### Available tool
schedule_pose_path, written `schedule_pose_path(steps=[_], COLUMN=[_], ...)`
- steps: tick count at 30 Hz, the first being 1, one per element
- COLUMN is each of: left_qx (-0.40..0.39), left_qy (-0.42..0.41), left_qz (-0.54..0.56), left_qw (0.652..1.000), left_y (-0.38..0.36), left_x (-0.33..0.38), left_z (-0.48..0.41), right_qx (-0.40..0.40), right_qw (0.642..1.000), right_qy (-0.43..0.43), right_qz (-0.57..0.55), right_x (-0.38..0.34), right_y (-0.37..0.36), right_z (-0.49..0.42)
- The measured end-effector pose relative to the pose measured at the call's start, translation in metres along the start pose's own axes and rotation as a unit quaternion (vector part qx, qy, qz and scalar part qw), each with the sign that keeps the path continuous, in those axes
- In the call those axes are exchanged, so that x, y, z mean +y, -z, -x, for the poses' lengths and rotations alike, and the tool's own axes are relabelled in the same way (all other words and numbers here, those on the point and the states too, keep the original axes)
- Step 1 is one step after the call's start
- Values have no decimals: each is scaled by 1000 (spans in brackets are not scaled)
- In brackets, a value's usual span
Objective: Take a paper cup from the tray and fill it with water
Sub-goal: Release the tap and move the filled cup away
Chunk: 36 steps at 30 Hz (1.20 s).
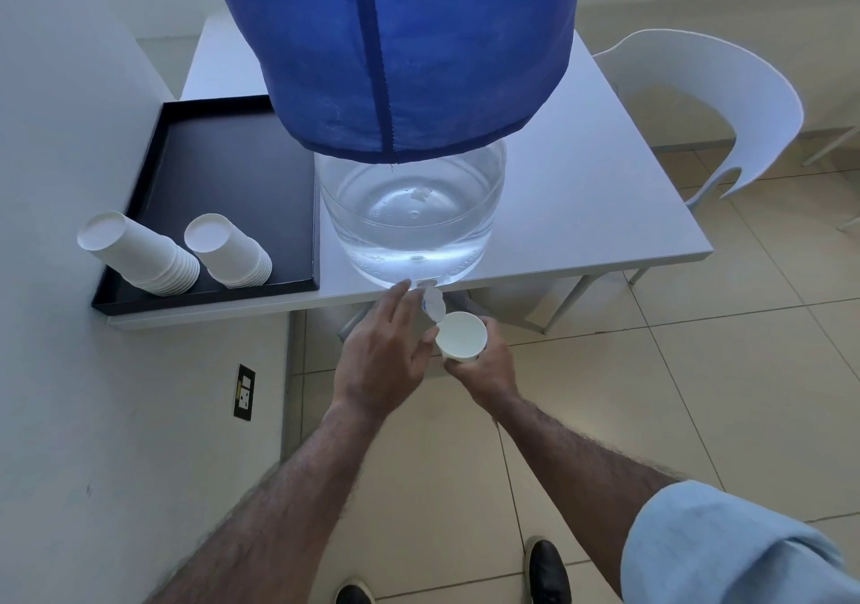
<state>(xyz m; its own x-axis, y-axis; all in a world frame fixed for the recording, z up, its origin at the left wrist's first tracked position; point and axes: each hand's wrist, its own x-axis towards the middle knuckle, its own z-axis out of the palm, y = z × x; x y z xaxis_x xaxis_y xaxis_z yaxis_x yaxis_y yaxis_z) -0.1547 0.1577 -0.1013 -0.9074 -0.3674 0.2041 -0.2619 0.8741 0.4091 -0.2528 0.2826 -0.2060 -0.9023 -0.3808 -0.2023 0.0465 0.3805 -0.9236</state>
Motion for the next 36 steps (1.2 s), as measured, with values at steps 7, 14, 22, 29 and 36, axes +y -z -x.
schedule_pose_path(steps=[7, 14, 22, 29, 36], left_qx=[-25, -54, -37, -10, -1], left_qy=[118, 152, 152, 146, 129], left_qz=[-16, -31, -42, -57, -72], left_qw=[993, 986, 987, 988, 989], left_y=[-13, -14, -5, -4, -1], left_x=[-15, -14, -13, -25, -38], left_z=[29, 42, 37, 22, 17], right_qx=[40, 77, 116, 122, 100], right_qw=[999, 996, 991, 991, 994], right_qy=[2, 36, 65, 57, 25], right_qz=[9, 4, 4, 23, 32], right_x=[3, -33, -73, -83, -75], right_y=[47, 98, 126, 118, 105], right_z=[-3, -24, -59, -104, -120])
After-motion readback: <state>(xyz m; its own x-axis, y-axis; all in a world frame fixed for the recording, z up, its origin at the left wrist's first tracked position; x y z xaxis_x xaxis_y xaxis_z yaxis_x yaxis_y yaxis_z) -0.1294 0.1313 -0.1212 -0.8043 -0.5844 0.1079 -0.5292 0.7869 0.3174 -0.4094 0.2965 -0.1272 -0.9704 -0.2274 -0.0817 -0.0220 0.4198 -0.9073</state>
